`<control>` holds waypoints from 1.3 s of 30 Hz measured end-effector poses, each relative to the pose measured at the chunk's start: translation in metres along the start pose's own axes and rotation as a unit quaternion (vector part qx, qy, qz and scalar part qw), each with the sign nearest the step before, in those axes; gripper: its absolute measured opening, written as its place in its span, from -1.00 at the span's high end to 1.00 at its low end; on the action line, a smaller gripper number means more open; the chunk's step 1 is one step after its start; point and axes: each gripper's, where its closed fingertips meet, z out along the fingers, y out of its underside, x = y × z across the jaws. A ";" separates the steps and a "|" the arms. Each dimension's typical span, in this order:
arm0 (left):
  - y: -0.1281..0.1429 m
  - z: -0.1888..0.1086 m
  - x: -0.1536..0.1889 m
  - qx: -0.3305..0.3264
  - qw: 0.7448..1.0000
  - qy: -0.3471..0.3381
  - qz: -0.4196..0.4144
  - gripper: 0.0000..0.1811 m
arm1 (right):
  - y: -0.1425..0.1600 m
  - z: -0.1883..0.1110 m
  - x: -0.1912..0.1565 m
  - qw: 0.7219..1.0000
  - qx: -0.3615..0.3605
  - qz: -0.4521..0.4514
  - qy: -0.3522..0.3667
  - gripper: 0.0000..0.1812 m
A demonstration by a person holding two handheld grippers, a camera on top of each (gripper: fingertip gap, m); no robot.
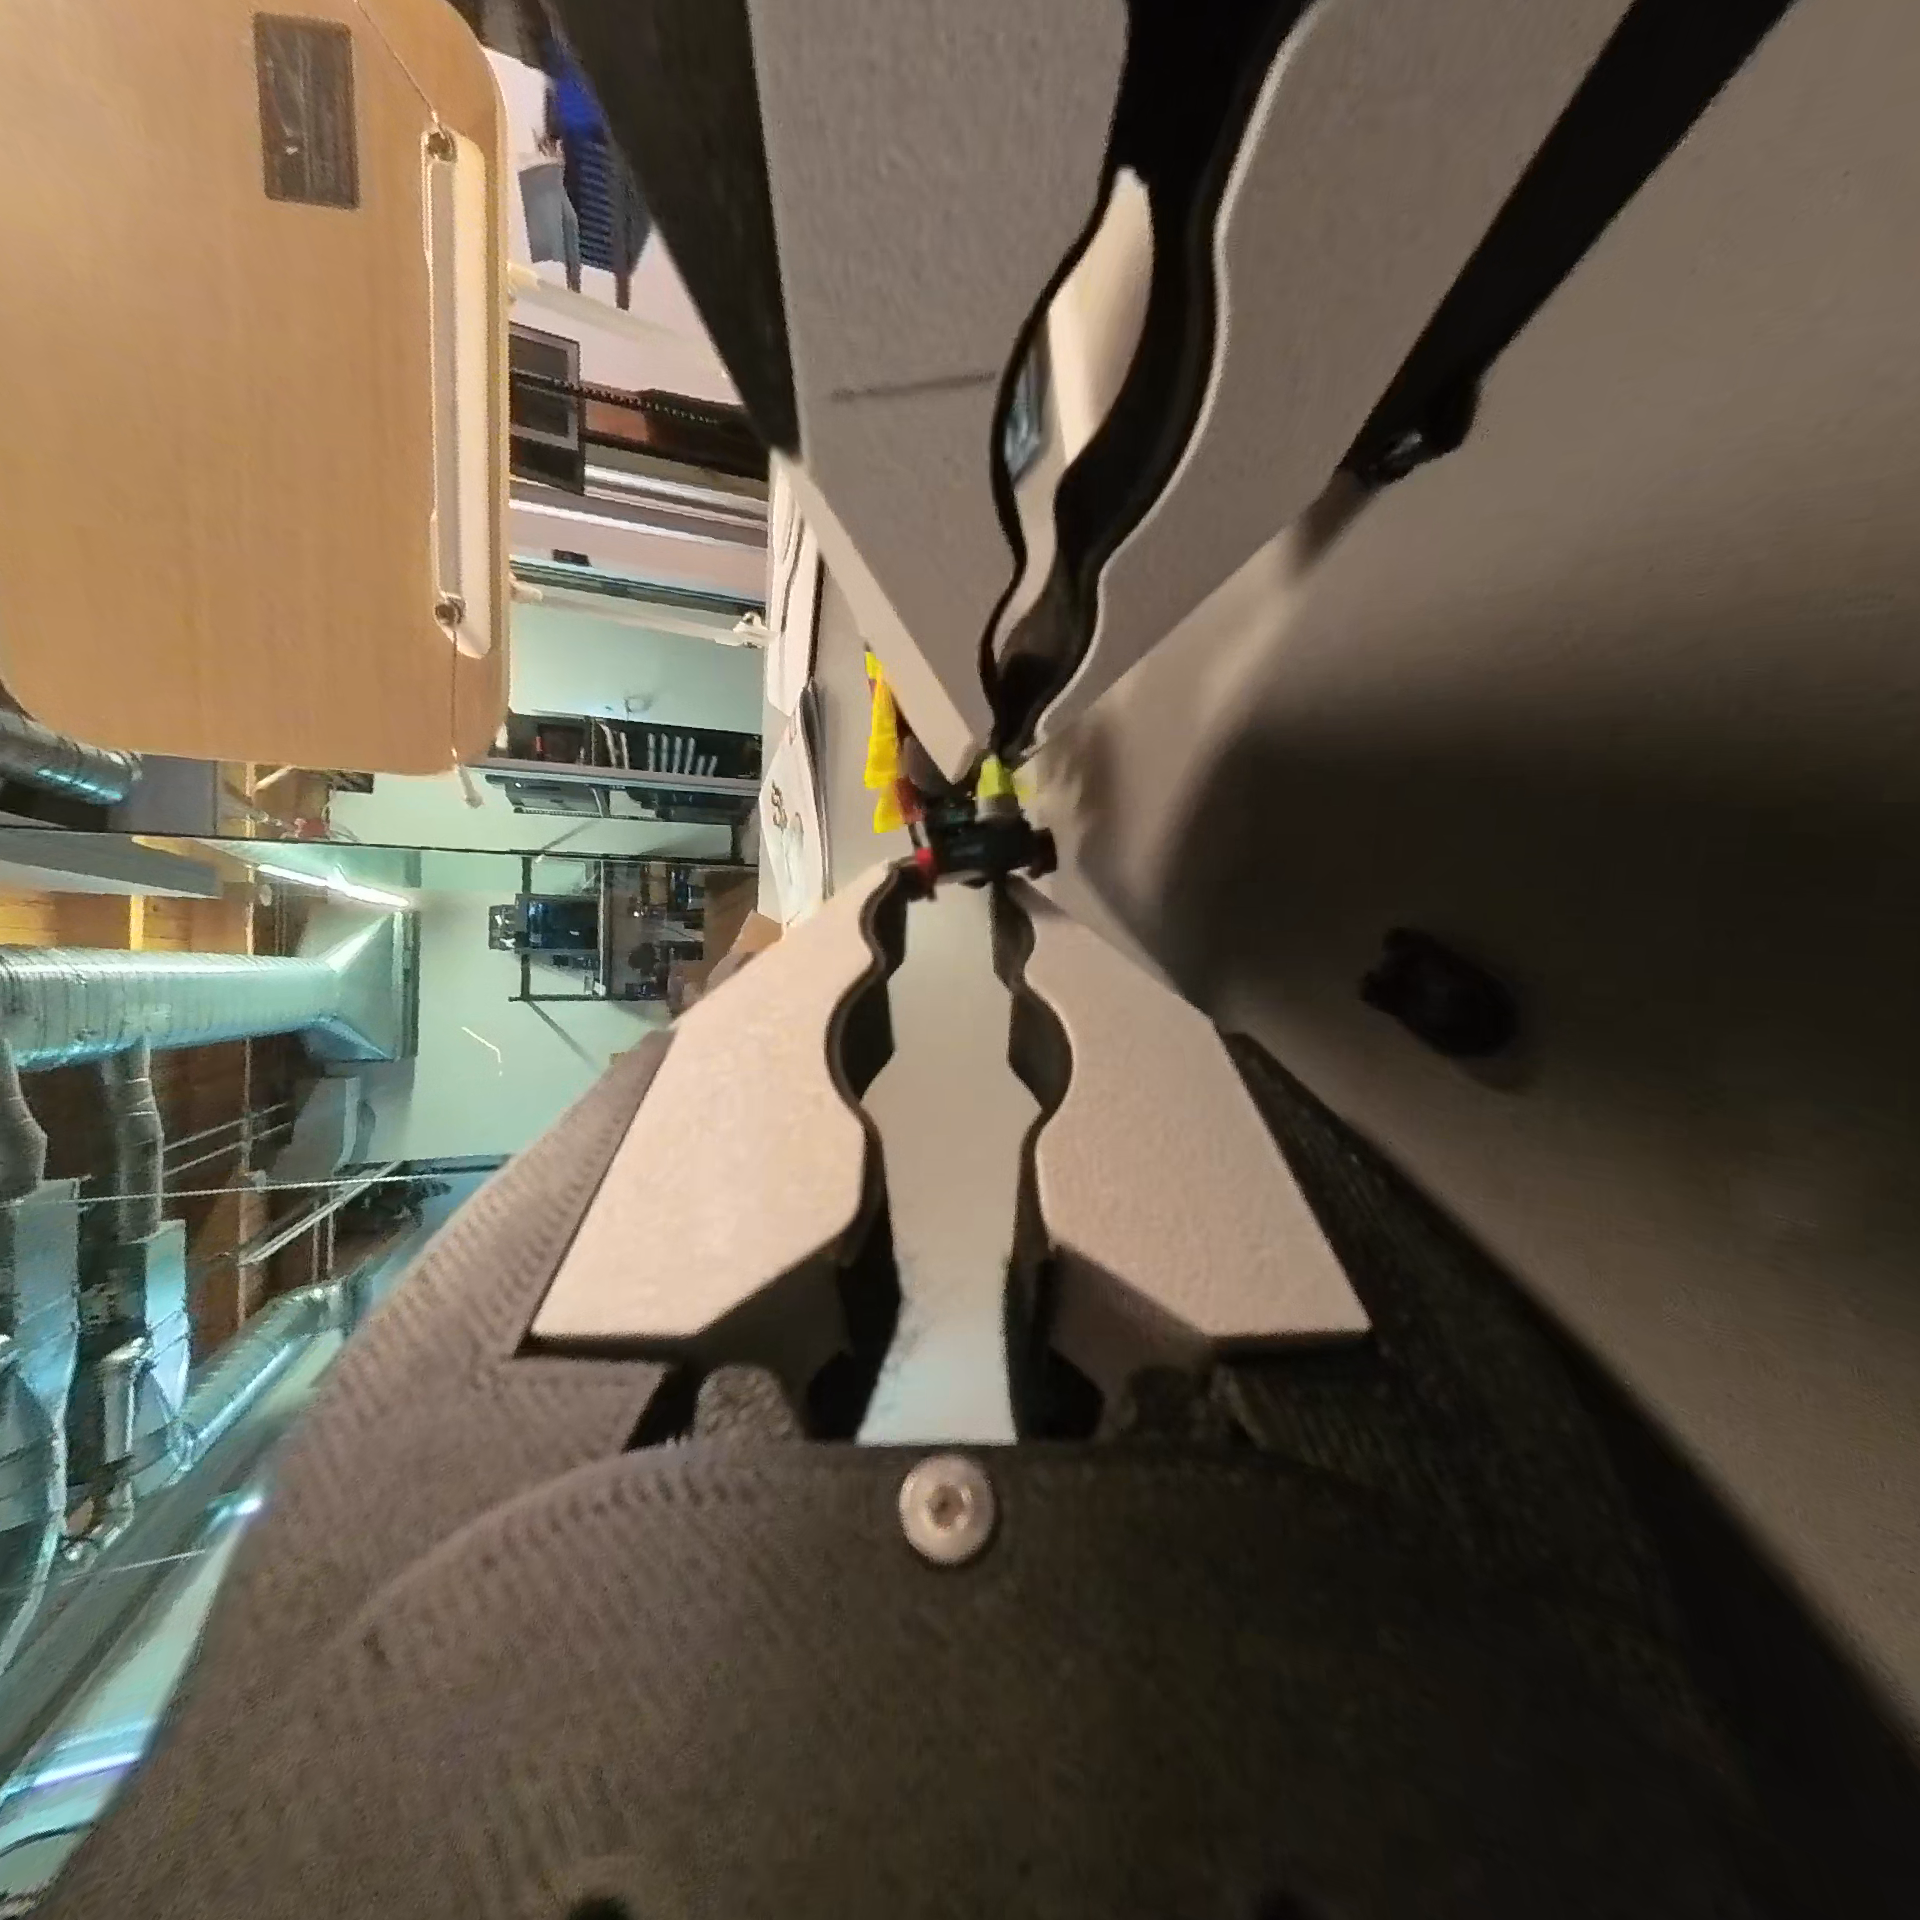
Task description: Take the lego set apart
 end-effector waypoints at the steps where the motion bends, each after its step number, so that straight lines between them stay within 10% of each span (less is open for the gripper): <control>1: 0.000 -0.001 0.000 0.003 1.000 -0.003 0.005 0.83 | 0.000 0.000 0.000 1.000 0.001 0.001 -0.001 1.00; 39: -0.022 0.003 -0.007 0.046 0.996 -0.033 0.066 0.72 | 0.014 -0.001 0.004 0.999 -0.011 0.043 -0.001 1.00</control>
